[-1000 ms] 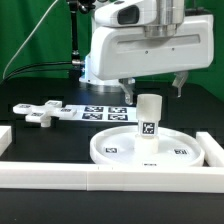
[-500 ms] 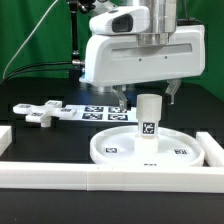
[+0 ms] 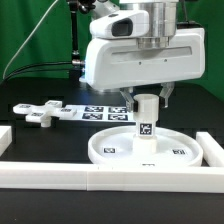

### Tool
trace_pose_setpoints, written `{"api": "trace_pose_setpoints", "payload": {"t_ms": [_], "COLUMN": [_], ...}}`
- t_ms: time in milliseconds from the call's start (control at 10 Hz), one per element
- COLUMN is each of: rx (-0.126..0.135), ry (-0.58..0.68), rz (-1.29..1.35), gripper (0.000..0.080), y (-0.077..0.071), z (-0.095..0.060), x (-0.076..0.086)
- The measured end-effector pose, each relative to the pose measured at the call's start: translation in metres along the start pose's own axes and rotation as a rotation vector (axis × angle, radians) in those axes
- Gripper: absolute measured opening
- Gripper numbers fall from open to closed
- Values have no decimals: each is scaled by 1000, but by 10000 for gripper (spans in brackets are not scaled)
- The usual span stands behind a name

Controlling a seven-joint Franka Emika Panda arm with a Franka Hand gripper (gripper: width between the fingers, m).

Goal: Assemble round table

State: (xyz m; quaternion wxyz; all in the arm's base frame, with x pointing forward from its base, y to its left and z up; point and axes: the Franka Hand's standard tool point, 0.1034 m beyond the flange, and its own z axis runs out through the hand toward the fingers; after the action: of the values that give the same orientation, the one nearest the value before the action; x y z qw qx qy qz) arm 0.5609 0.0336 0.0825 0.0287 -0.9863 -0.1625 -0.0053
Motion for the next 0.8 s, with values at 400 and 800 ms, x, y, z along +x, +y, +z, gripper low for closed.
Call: {"api": "trace_pose_setpoints", "payload": {"t_ms": [400, 800], "rx": [10, 43], "ry": [2, 45], "rz": [197, 616], "gripper": [406, 406], "y": [-2, 0], "z": [0, 2], "x": [1, -3]}}
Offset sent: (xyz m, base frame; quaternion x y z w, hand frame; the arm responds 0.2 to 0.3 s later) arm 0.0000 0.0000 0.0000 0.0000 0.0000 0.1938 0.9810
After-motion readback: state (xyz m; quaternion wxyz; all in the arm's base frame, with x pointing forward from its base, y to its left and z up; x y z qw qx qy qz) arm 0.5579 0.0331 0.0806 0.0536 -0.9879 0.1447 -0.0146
